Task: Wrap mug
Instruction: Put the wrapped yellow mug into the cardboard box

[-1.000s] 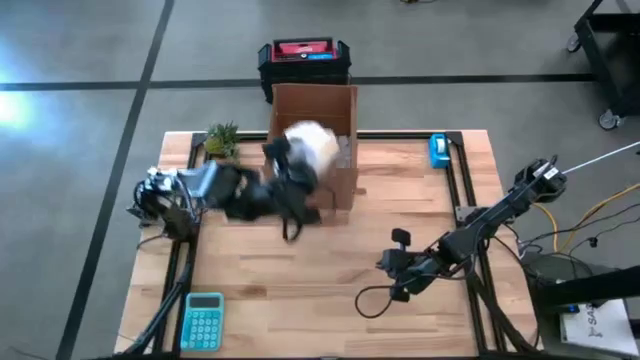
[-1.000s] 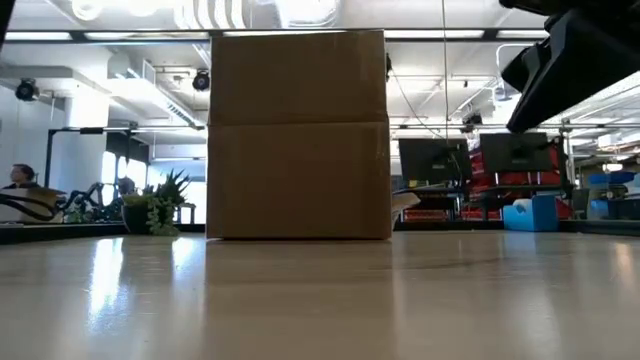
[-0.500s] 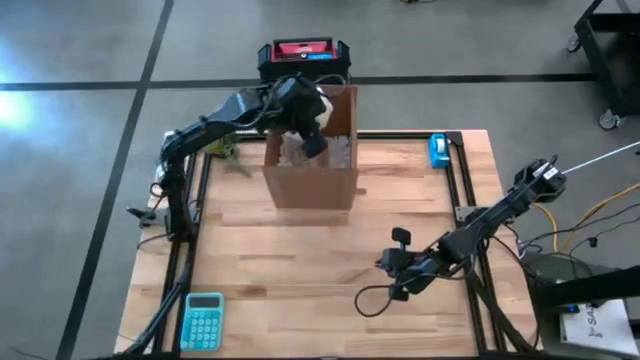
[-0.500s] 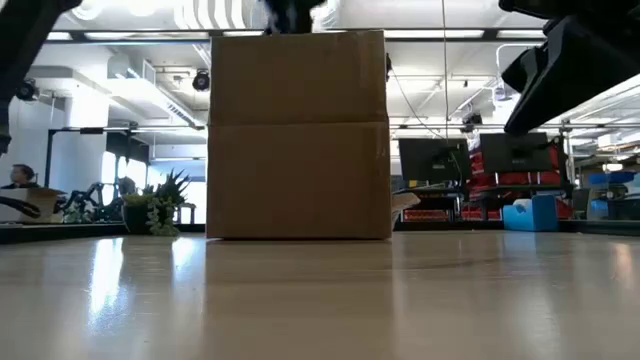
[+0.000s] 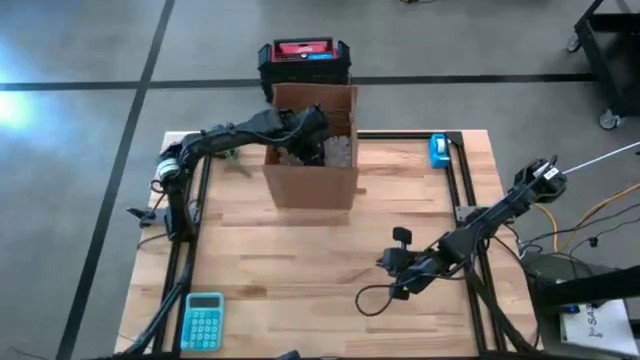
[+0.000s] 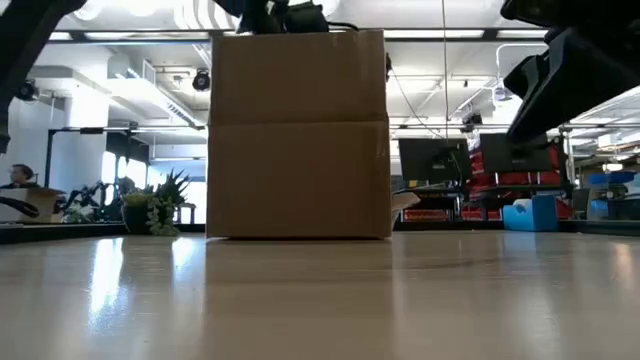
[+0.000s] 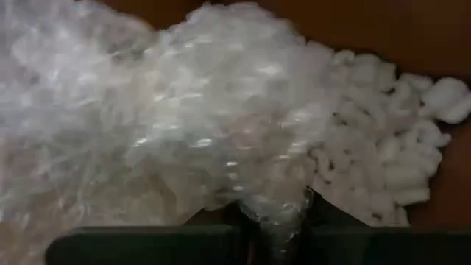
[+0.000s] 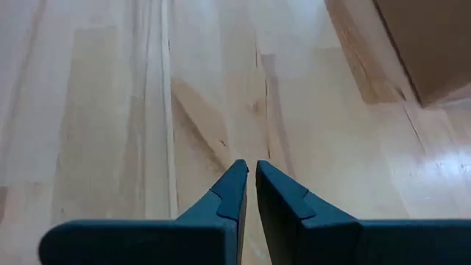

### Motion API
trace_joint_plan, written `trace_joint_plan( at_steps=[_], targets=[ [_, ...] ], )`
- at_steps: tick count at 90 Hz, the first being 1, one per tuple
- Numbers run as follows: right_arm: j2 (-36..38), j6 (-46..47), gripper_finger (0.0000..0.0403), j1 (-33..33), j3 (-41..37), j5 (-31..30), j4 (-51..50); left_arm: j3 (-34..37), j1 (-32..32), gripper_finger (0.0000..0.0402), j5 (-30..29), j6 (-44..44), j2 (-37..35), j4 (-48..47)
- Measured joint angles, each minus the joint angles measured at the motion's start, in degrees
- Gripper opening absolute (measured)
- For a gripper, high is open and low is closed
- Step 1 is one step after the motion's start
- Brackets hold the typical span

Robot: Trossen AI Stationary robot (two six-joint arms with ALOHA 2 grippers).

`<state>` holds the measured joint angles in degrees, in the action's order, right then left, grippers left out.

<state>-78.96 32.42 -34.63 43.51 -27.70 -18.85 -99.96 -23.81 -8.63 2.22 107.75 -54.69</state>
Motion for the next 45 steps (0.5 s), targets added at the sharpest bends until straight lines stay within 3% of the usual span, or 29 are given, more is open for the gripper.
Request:
trace_joint_plan(
  at_steps=[24, 45],
  targets=[
    [0.0, 0.0, 0.0018, 0.0, 0.0, 0.0, 0.3, -0.7, 0.2, 0.0154, 1.7, -3.6, 0.2, -0.5],
    [0.0, 0.0, 0.0018, 0.0, -0.2, 0.0, 0.3, -10.8, 0.4, 0.0257, 3.1, -3.3, 0.3, -8.4]
  ],
)
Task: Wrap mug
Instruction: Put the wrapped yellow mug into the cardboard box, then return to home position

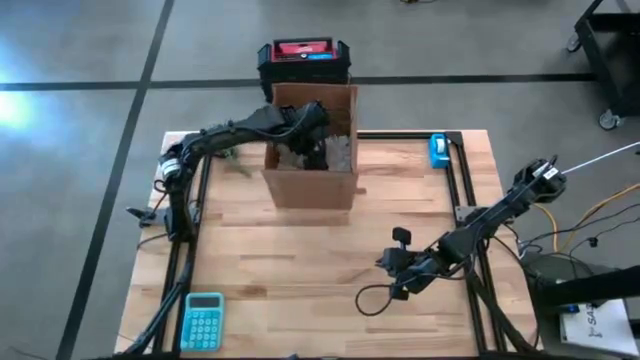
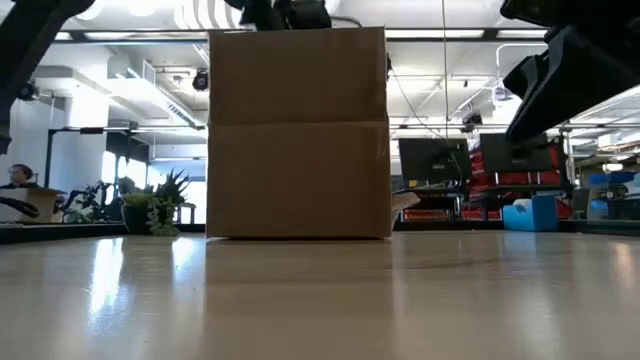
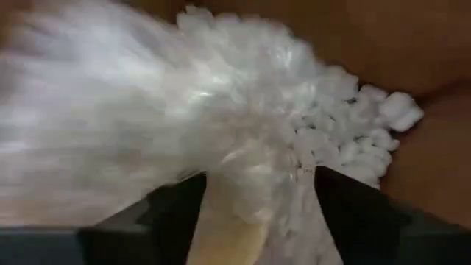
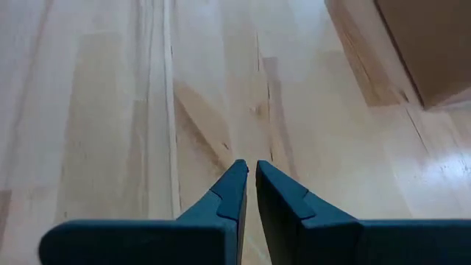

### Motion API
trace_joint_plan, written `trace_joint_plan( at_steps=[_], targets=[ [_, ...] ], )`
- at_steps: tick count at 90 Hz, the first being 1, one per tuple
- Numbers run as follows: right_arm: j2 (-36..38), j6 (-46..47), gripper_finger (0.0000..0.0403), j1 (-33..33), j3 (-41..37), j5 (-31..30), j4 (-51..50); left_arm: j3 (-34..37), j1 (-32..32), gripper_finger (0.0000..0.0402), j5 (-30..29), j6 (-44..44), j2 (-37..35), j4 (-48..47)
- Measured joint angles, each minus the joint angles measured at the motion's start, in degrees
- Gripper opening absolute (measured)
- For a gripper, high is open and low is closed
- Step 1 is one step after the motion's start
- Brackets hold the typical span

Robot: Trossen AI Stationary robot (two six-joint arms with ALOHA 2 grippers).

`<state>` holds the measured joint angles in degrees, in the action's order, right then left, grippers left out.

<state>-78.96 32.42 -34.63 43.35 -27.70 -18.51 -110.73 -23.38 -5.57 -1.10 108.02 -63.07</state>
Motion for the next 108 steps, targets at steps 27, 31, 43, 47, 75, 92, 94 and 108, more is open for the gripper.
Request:
trace_joint_plan(
  at_steps=[27, 31, 43, 47, 75, 92, 94, 108],
  targets=[
    [0.0, 0.0, 0.0018, 0.0, 0.0, 0.0, 0.0, -20.7, 4.2, 0.0242, -3.1, 1.5, -1.0, -13.2],
    [0.0, 0.0, 0.0018, 0.0, 0.0, 0.0, 0.0, -22.4, 5.7, 0.0231, -3.1, 1.5, -1.6, -14.5],
    [0.0, 0.0, 0.0018, 0.0, 0.0, 0.0, 0.0, -23.4, 12.1, 0.0190, -3.0, 1.5, -5.3, -16.0],
    [0.0, 0.0, 0.0018, 0.0, 0.0, 0.0, 0.0, -23.1, 14.7, 0.0173, -3.1, 1.2, -6.7, -15.9],
    [0.0, 0.0, 0.0018, 0.0, 0.0, -0.9, 0.0, -8.9, 36.0, 0.0010, -6.8, 1.2, -14.8, -3.5],
    [0.0, 0.0, 0.0018, 0.0, 0.0, -0.9, 0.1, 14.2, 40.3, 0.0002, -5.2, 0.9, -23.6, 16.2],
    [0.0, 0.0, 0.0018, 0.0, 0.0, -0.9, 0.1, 17.5, 40.3, 0.0002, -4.3, 0.7, -25.0, 19.0],
    [0.0, 0.0, 0.0018, 0.0, 0.0, -0.9, 0.6, 40.4, 38.5, 0.0000, 0.6, -1.0, -35.2, 41.9]
  ],
)
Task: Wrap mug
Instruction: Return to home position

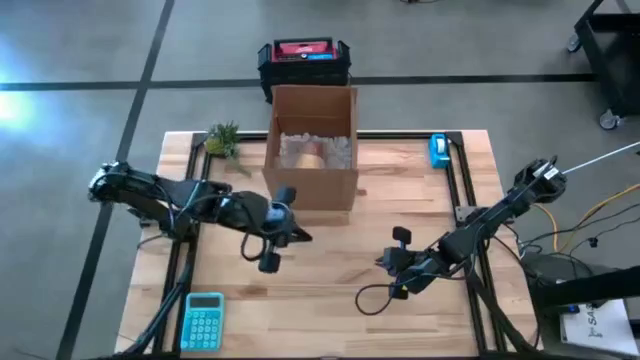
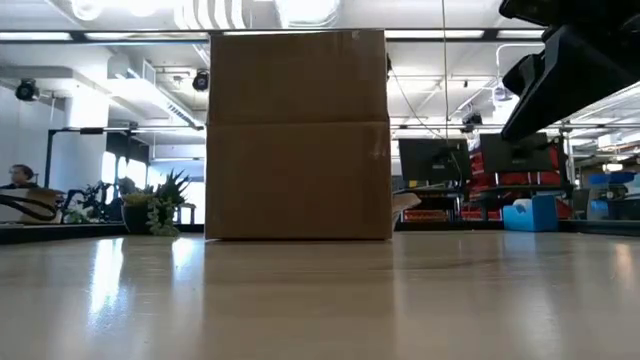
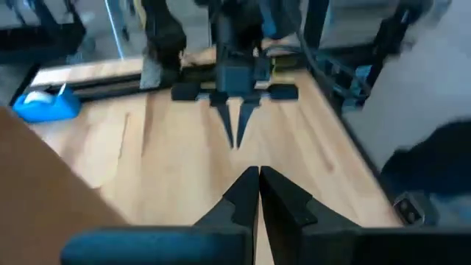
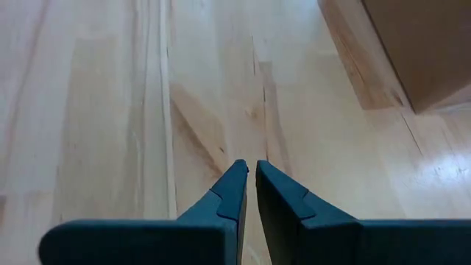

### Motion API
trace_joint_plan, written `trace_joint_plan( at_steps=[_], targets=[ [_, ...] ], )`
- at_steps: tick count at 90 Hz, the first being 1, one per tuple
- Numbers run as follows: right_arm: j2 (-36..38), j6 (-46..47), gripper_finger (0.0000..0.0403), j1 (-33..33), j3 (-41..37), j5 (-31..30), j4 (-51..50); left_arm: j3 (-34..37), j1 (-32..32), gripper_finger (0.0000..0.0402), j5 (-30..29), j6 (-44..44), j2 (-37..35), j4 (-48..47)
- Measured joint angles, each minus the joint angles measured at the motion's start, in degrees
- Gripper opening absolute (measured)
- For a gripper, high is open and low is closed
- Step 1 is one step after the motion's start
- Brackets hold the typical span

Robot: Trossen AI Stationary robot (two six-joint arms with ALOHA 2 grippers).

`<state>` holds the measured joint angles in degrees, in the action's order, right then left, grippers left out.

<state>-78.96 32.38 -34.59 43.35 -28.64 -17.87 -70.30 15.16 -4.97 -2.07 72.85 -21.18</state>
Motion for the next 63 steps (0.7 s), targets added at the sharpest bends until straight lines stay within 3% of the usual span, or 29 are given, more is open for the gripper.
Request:
trace_joint_plan(
  at_steps=[30, 50, 63],
  targets=[
    [0.0, -0.8, 0.0018, 0.0, 0.0, -1.6, 0.7, 40.2, -3.6, 0.0000, 0.2, -1.8, -19.6, 36.8],
    [0.0, -4.0, 0.0018, 0.0, 0.0, -2.0, 0.6, 55.4, -3.7, 0.0000, -13.9, -2.7, -33.8, 41.3],
    [0.0, -7.2, 0.0018, 0.8, 0.0, -2.9, 3.3, 59.8, -3.6, 0.0000, -14.2, -7.2, -39.3, 41.1]
  ],
)
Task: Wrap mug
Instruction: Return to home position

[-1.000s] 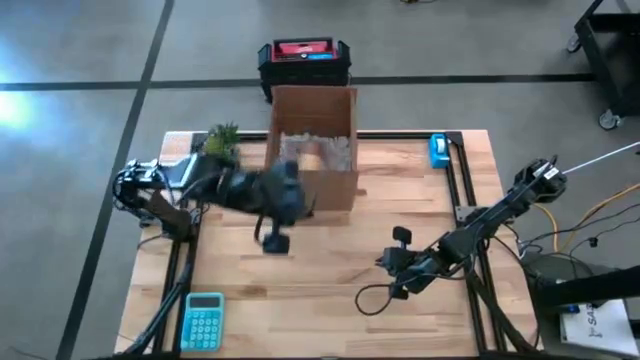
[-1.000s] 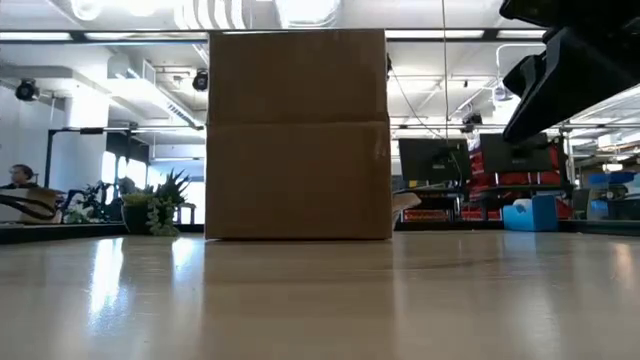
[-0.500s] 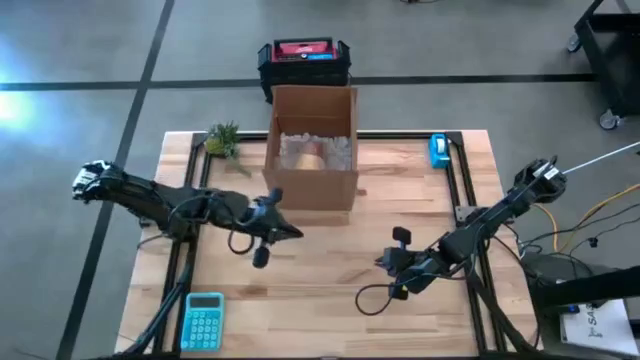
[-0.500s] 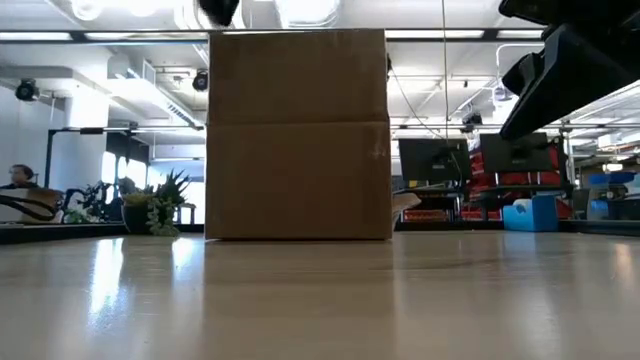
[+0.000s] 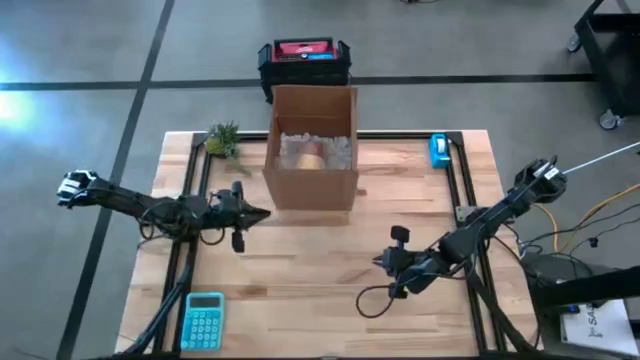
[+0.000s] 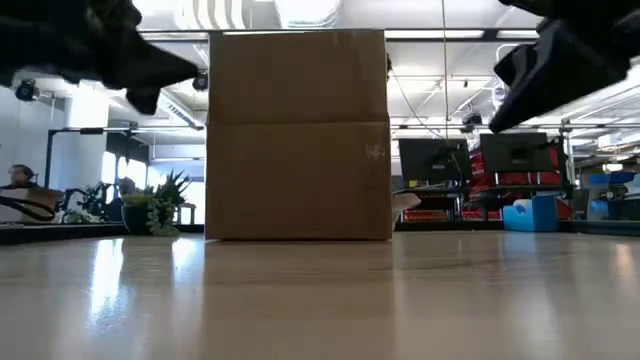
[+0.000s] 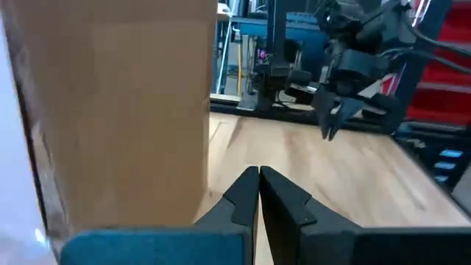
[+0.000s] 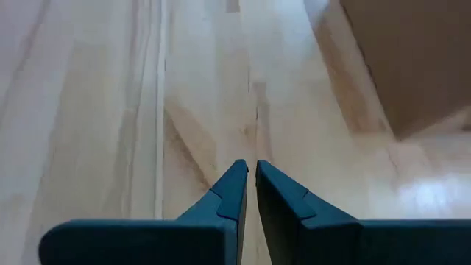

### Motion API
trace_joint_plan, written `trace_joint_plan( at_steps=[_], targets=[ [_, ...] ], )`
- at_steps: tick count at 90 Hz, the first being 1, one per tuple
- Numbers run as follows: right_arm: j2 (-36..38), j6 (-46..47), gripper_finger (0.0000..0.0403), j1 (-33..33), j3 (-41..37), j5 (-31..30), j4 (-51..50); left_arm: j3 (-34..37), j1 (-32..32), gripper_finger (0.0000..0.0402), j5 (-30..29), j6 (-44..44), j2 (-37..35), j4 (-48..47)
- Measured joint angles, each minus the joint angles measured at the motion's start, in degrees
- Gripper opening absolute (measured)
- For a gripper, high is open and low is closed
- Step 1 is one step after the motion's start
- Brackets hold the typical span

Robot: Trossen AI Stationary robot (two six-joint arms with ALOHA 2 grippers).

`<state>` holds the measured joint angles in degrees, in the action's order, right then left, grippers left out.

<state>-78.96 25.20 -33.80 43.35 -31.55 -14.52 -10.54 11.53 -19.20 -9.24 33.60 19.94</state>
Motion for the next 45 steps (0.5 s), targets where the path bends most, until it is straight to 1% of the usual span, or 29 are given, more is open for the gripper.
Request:
trace_joint_plan(
  at_steps=[12, 25, 32, 40, 45],
  targets=[
    [0.2, -0.8, 0.0018, 0.9, 0.0, 0.1, -0.2, 3.2, -1.0, 0.0001, 0.0, 0.2, -4.2, 0.1],
    [0.8, -2.5, 0.0018, 0.9, 0.0, 0.2, 0.5, 7.4, -2.2, 0.0005, 5.0, 1.2, -10.0, 0.0],
    [1.1, -3.4, 0.0018, 1.6, 0.0, 0.5, 0.9, 9.5, -2.8, 0.0006, 5.2, 0.1, -13.1, 0.3],
    [1.8, -4.4, 0.0018, 3.1, -0.1, 0.7, 0.5, 9.8, -3.5, 0.0006, 5.2, -0.9, -16.4, -3.6],
    [2.7, -5.7, 0.0018, 4.6, -0.1, 2.0, 0.4, 9.8, -3.7, 0.0006, 5.2, -1.0, -18.2, -6.0]
  ],
)
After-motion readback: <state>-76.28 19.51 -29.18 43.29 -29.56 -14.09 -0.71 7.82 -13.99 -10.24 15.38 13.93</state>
